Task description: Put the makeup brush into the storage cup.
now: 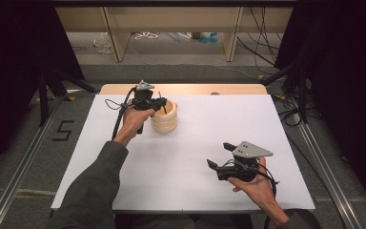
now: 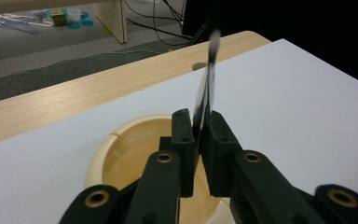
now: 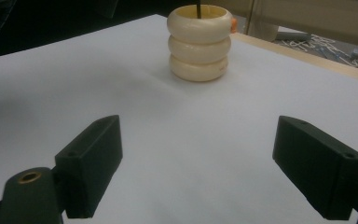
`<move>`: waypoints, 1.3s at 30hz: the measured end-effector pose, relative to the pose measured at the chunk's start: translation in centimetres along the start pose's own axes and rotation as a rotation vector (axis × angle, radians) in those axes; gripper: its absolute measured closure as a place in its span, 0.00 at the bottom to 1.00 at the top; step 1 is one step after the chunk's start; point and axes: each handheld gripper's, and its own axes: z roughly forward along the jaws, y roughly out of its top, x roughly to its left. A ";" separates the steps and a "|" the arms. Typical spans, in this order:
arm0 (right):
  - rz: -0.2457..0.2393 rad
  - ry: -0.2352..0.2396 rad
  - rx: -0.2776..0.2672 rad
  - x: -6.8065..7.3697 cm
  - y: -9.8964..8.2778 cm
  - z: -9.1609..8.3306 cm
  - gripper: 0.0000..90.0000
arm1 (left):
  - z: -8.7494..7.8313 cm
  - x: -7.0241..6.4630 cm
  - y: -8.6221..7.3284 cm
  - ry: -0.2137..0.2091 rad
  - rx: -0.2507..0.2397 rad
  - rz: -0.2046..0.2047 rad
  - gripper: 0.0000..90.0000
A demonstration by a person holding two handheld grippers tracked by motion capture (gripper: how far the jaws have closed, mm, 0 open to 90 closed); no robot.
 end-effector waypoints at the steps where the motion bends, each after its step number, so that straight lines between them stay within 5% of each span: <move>1: 0.001 -0.002 0.008 0.0 0.0 -0.1 0.18 | 0.0 -0.1 0.0 -0.004 -0.010 -0.012 0.83; 7: 0.000 -0.002 0.003 0.0 0.0 0.0 0.19 | -0.8 0.0 0.4 0.023 -0.030 -0.032 0.51; 10: 0.002 -0.001 0.006 0.0 0.0 0.0 0.19 | -1.4 0.3 0.6 0.064 -0.033 -0.020 0.44; 19: 0.003 -0.004 0.001 0.0 0.0 0.0 0.18 | -3.0 0.6 0.7 0.073 -0.022 -0.008 0.40; 39: 0.004 -0.005 -0.003 0.0 0.0 0.0 0.18 | -6.2 -2.0 0.6 0.011 -0.075 0.002 0.29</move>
